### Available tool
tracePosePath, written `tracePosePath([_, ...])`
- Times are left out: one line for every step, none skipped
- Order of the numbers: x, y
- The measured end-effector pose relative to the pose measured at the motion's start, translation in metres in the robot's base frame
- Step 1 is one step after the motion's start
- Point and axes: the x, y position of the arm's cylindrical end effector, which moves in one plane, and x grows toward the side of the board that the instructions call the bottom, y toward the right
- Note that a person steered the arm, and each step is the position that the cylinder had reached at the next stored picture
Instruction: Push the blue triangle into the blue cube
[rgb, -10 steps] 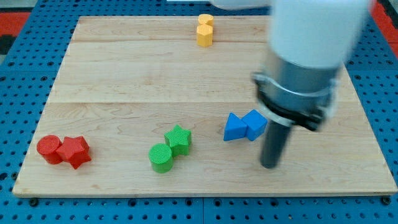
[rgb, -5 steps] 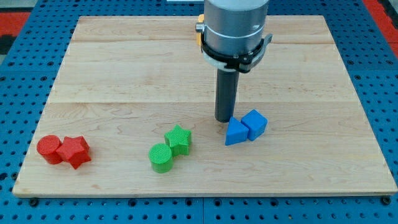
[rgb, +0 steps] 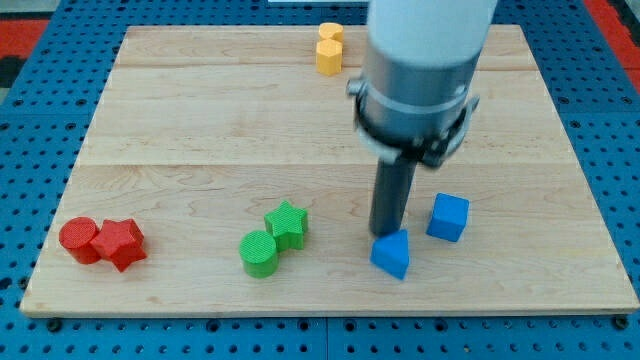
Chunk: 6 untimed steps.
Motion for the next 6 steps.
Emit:
tracePosePath([0.005,-0.007])
tracePosePath([0.039,-0.036])
tracePosePath([0.059,0.004])
tracePosePath([0.01,0.01])
tracePosePath([0.009,0.01])
tracePosePath([0.009,0.003])
